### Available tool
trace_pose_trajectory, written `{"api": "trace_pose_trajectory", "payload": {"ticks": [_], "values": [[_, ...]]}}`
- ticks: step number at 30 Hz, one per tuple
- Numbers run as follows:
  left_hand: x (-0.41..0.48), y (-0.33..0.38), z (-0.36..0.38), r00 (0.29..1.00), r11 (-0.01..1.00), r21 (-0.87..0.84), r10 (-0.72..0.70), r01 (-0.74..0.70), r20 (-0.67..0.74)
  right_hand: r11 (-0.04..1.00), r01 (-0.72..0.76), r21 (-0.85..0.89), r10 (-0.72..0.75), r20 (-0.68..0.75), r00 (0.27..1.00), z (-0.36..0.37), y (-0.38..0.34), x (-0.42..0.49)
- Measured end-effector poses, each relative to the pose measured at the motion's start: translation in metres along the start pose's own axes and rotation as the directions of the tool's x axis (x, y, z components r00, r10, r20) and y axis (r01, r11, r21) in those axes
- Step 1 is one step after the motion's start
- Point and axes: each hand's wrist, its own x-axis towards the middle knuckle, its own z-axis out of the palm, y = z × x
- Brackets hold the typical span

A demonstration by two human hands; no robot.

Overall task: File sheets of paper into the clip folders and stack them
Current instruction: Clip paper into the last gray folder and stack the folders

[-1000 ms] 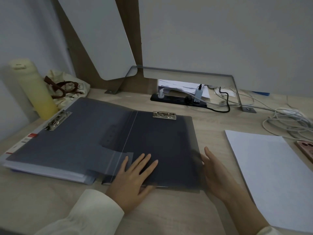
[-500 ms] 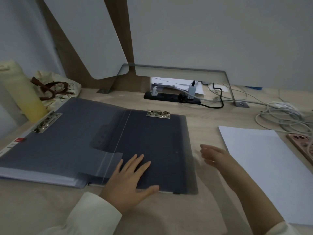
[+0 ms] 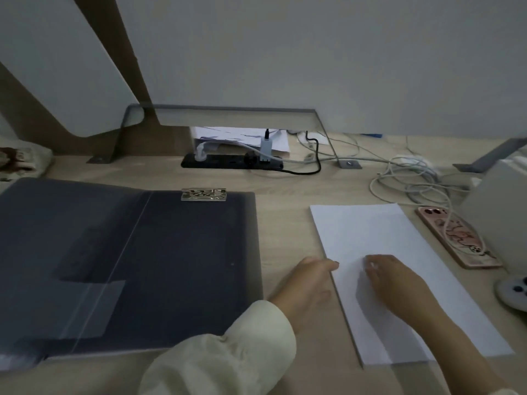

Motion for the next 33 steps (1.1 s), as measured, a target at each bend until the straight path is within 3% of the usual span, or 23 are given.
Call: {"api": "trace_pose_trajectory", "payload": {"ticks": [4,12,16,20,24,27,33], "values": [[0.017,0.008,0.004,0.998,0.998,-0.037,-0.048,0.046,-0.041,0.993,0.060,-0.101,-0.065,-0.051,0.997,0.008,0.004,0.000],[0.029,0.015,0.014,0.983,0.929,0.369,0.078,-0.012,-0.165,0.993,0.092,-0.075,-0.101,-0.128,0.987,0.008,0.005,0.000],[0.031,0.008,0.016,0.997,0.968,0.252,0.034,-0.014,-0.073,0.992,0.101,-0.076,-0.110,-0.124,0.986,0.006,0.006,0.001],[0.032,-0.002,0.009,0.998,0.963,0.270,0.022,-0.006,-0.056,0.991,0.102,-0.085,-0.111,-0.109,0.988,0.005,0.001,-0.001],[0.025,-0.006,-0.011,0.977,0.962,0.269,0.107,-0.055,-0.182,0.989,0.145,-0.018,-0.146,-0.056,0.988,0.009,-0.013,-0.006],[0.016,-0.011,-0.025,0.930,0.925,0.360,0.232,-0.121,-0.284,0.982,0.182,0.048,-0.180,-0.045,0.983,0.012,-0.030,-0.009],[-0.003,-0.015,-0.023,0.931,0.928,0.240,0.327,-0.284,-0.161,0.948,0.214,0.235,-0.200,-0.083,0.976,0.021,-0.048,-0.013]]}}
